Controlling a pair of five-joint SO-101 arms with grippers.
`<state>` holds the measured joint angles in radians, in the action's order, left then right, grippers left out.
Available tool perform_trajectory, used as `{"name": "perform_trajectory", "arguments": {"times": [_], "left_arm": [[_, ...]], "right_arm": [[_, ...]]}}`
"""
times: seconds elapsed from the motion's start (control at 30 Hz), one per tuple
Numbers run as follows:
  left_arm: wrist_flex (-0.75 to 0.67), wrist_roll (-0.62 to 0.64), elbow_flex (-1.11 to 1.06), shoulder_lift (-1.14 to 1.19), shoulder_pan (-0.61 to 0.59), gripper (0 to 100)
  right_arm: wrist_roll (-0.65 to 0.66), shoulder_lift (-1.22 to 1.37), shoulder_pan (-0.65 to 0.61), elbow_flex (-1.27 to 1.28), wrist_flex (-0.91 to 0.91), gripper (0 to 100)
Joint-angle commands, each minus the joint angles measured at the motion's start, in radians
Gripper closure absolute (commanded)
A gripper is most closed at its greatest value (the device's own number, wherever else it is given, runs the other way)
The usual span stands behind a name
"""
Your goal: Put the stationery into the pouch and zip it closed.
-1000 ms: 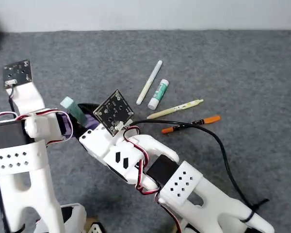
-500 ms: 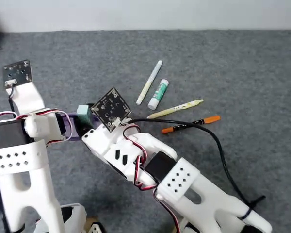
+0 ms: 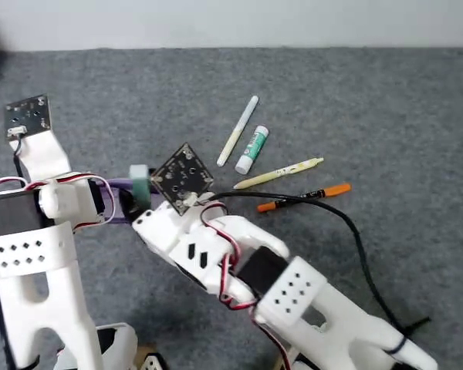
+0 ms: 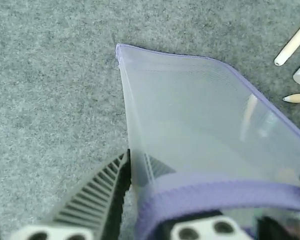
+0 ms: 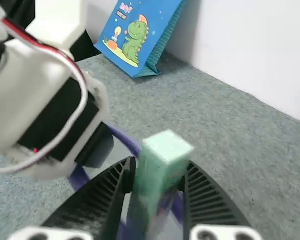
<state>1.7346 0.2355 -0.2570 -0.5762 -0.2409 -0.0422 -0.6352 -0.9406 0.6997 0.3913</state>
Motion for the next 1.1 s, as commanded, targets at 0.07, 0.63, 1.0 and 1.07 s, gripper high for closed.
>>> {"name": "perform_trajectory", "arguments": {"times": [0.07, 0.63, 1.0, 1.07], "left_arm": [[0.003, 0.011, 0.036, 0.003, 0.006, 99], [0.003, 0.011, 0.036, 0.003, 0.008, 99], [0.006, 0.011, 0.036, 0.002, 0.008, 99], [0.008, 0.011, 0.036, 0.002, 0.008, 99]], "right_arm": [[0.078, 0.088, -0.030, -0.060, -0.180, 88.1], [0.107, 0.082, -0.013, -0.051, -0.171, 87.6], [0.190, 0.180, 0.004, -0.049, -0.360, 87.7], [0.190, 0.154, 0.004, -0.051, -0.306, 87.6]]}}
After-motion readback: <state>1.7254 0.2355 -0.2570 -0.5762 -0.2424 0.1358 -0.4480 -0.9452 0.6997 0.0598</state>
